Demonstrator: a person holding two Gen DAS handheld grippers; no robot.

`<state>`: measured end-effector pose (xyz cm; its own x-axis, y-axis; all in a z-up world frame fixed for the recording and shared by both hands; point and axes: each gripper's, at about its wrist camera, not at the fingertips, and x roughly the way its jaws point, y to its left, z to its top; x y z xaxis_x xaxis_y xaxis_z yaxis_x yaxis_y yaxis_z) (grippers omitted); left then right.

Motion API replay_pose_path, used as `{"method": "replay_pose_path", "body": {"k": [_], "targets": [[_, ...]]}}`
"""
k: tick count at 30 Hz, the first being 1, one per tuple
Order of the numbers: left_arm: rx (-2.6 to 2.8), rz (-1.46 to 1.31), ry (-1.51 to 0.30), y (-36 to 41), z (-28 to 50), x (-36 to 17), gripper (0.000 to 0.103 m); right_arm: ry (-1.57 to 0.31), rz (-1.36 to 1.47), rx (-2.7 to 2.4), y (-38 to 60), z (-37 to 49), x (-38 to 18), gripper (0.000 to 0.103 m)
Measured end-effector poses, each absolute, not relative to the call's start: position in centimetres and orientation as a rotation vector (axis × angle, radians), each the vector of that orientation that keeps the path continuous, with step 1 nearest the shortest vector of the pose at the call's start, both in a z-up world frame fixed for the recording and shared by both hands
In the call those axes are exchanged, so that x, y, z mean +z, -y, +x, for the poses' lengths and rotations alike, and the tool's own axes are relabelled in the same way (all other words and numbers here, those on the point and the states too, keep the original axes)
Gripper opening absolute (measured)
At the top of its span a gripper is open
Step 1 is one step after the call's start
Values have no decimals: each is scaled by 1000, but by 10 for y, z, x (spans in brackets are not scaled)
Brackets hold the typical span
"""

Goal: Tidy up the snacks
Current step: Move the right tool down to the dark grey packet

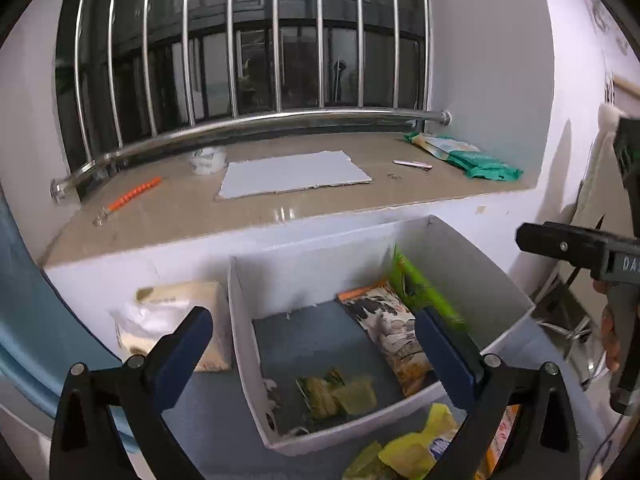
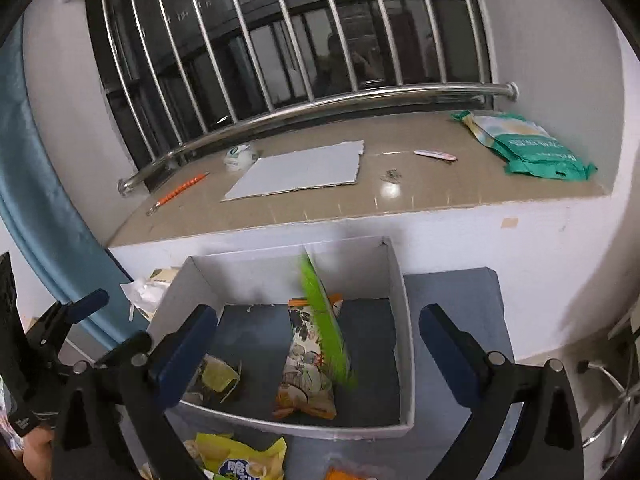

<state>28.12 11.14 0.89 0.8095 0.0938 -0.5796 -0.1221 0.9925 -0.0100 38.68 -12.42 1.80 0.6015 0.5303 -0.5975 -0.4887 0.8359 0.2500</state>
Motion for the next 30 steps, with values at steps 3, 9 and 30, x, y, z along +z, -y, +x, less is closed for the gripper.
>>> {"method": "replay_pose_path", "body": {"k": [3,9,30], "targets": [[119,-73,-619,-116,272,9,103,-693,32,586,130,377,19,103],[125,-43,-565,-104,235,26,103,-635,62,641,155,342,41,103],[64,-117,-536,-38,-3,-53,103,-783,165,616,291,151,-68,103]]}}
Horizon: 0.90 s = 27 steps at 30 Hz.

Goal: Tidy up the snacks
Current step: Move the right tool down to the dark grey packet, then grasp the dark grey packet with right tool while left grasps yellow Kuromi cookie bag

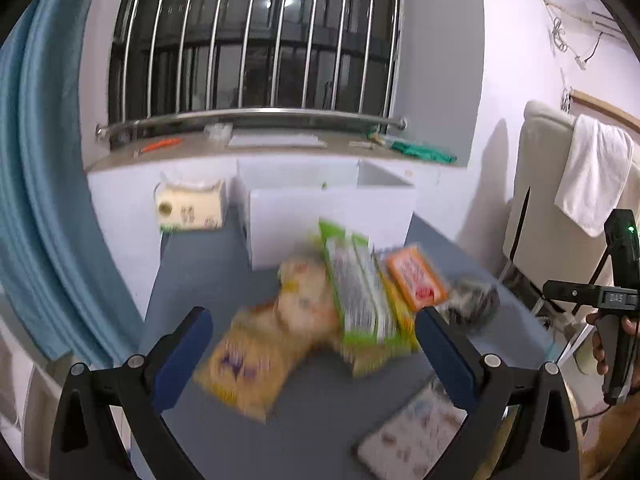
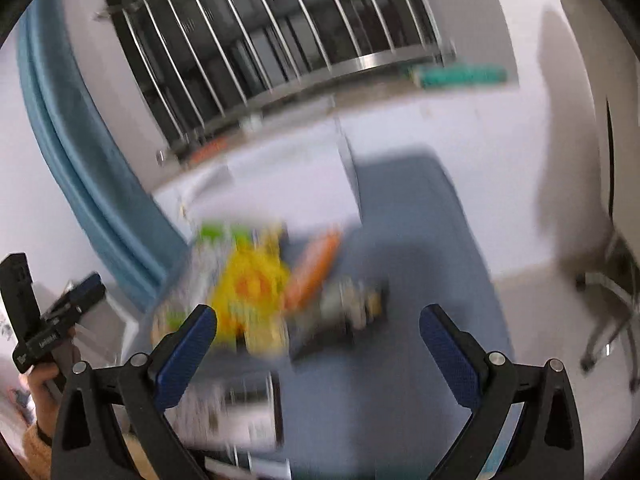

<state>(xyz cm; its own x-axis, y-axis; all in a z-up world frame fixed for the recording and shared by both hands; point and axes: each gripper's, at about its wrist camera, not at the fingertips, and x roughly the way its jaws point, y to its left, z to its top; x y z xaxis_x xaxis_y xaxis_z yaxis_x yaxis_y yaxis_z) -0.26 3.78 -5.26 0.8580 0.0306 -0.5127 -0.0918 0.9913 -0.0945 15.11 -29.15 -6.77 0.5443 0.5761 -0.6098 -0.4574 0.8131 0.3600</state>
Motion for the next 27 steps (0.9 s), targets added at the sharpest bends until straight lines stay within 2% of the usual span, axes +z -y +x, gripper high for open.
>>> {"method": "replay_pose_path", "body": {"k": [3,10,18,23,27], "targets": [[65,-150,-559,-39,-12,-62,103,-836,90,600,286,147,-86,103],[75,-161,-578,-43,-11,-68,103,-799,9,585,258,158,-97,103],[74,-140,-617,-42,-7,-80,103,-806,-319,541,208,186,-120,103],[87,-145,-648,-48,-4,-89,103,-845,-406,561,187,206,-140,103],[101,-126,-673,-55,-2,-95,103,-851,-396,531,193,212,-148,71]]}}
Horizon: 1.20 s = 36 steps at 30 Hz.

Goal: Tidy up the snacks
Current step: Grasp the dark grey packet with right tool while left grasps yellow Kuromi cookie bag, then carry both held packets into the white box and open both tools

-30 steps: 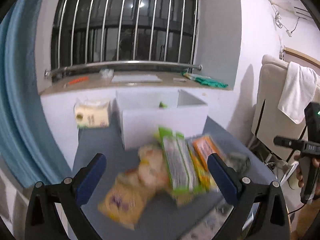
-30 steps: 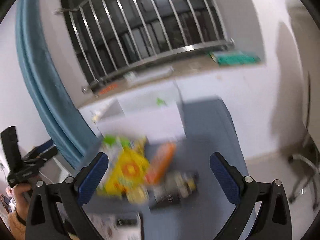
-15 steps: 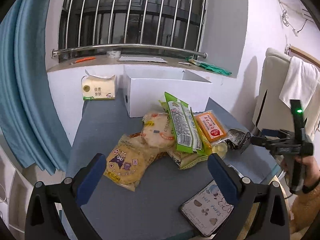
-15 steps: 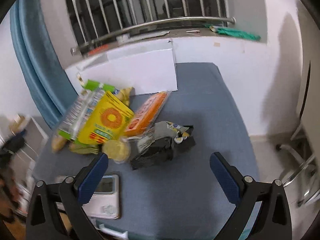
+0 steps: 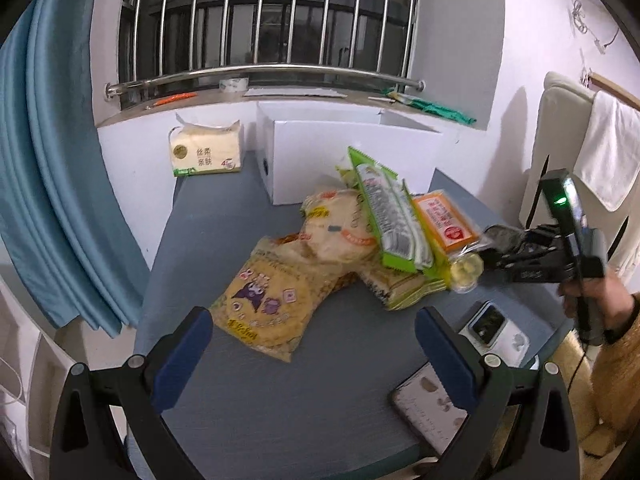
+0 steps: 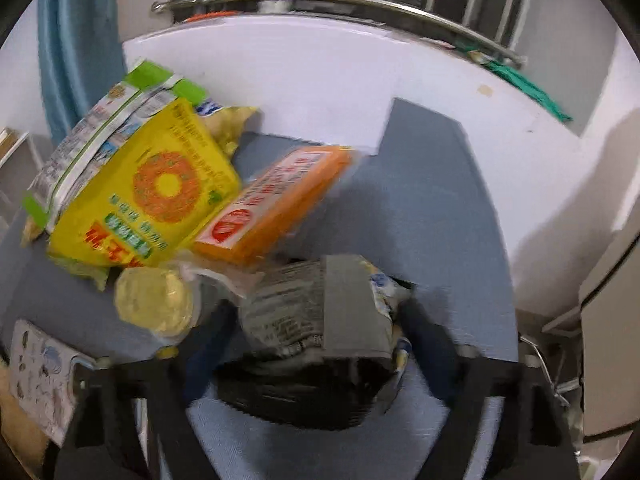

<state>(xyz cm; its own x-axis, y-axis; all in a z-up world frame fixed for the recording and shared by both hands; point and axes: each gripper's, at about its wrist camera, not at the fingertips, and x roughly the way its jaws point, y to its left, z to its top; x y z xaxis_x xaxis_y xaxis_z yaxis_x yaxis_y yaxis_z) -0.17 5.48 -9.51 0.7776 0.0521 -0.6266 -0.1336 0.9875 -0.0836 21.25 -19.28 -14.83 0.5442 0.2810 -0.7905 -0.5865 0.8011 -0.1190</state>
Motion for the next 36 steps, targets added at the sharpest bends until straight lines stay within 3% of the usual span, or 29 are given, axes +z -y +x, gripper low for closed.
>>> {"method": "replay_pose_path", "body": {"k": [13,26,28,29,36], "targets": [[-50,-53,-795,-88,50,-116,103,-837,-126,592,277,173,-118,68],[-183,39,-973,-104,96,-155,102,-767,-100,647,273,144,-91,68],[-158,81,-961,-99,93,-156,95,-770,-103,654,271,141,-92,68],[-159,72,-946,-99,90,-154,76,-769,-106,657,270,140,-92,68],[-73,0,-757,-94,46,-113,77,-756,-98,688,264,135,-90,68]]}}
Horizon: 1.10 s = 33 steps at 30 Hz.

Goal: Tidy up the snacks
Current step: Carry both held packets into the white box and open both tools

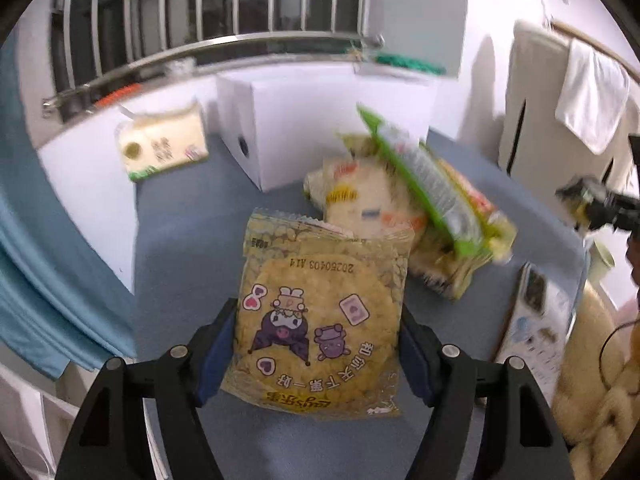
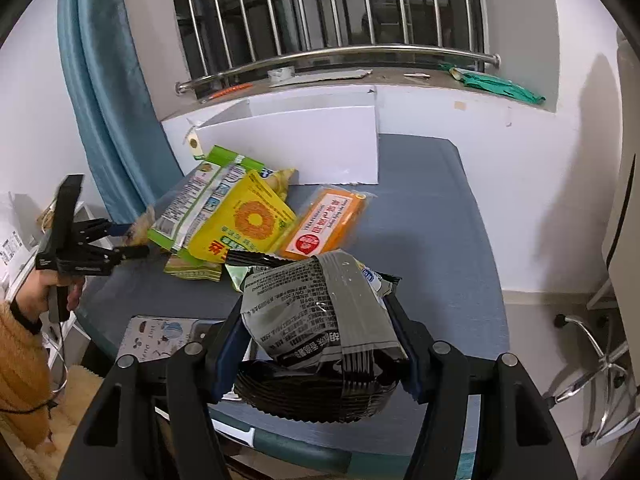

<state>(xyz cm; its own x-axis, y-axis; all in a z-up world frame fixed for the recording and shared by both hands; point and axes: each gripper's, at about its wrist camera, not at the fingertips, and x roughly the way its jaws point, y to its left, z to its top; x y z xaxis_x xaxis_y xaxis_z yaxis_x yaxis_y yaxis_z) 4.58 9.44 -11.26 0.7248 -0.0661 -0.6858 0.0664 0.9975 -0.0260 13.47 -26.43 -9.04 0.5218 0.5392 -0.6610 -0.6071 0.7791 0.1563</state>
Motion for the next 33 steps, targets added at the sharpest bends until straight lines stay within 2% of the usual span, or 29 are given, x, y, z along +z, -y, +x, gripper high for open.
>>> {"method": "replay_pose_path", "body": {"k": [5,13,18,23,29,30,31,32,33], "targets": [[-81,-87,-574,-88,30,-63,76,-734,-45,707,259,137,-83,68],[-7,-251,-362,-100,84,13,77,-637,52,754,223,183,-34,69],[8,-247,-409,-104,164,33,77,-632,45,730,184,246,-6,69],[15,-265,-537,-108,242,21,77,-675,109,672,161,318,10,69],[59,-259,-631,-110,290,-1,78,-736,140,604,139,386,3,69],[58,-258,-646,-112,294,-4,83,-741,143,590,136,394,1,72],[43,-262,-679,-112,299,-8,98,-743,149,586,136,401,-1,80],[42,-269,-698,-114,303,-11,103,-750,162,589,135,409,-3,89],[45,-280,-709,-117,302,-15,103,-762,171,592,134,415,-4,103]]}}
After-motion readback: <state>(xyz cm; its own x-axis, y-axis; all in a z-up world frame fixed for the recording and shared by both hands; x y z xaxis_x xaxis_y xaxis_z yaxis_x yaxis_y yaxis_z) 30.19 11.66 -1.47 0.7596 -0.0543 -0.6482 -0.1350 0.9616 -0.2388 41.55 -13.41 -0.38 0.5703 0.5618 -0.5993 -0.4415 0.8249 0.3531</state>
